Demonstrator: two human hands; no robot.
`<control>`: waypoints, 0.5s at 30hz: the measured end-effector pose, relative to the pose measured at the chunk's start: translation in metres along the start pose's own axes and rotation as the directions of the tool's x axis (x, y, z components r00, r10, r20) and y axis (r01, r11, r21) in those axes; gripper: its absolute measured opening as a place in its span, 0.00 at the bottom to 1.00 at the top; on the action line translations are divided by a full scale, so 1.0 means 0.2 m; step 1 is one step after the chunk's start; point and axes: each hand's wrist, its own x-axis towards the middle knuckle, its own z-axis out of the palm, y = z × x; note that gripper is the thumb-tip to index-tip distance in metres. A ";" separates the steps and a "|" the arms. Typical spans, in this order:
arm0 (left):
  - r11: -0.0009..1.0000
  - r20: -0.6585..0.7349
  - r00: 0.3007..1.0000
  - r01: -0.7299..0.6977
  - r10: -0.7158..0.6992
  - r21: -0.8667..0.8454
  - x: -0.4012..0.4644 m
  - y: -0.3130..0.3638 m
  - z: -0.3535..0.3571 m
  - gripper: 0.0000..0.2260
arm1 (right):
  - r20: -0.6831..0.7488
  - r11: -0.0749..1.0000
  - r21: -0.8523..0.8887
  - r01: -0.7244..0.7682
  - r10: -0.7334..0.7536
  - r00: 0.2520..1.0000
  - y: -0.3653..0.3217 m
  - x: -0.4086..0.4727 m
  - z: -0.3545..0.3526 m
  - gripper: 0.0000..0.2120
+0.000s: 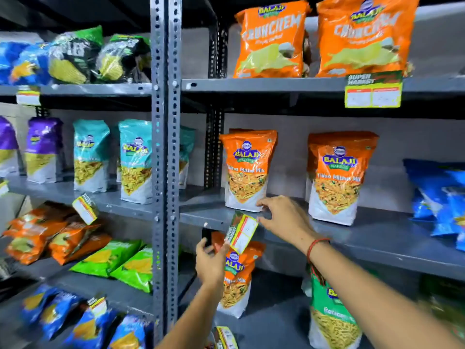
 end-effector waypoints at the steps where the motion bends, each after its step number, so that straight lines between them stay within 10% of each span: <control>1: 0.997 0.044 0.998 0.048 -0.046 -0.061 0.04 -0.03 0.01 0.29 | 0.013 1.000 -0.016 -0.017 0.017 1.000 0.00 0.02 0.04 0.19; 15: 0.846 0.377 0.905 0.350 -0.196 -0.403 0.32 -0.23 0.04 0.14 | -0.077 0.970 0.185 -0.158 0.174 0.982 -0.06 0.15 0.34 0.07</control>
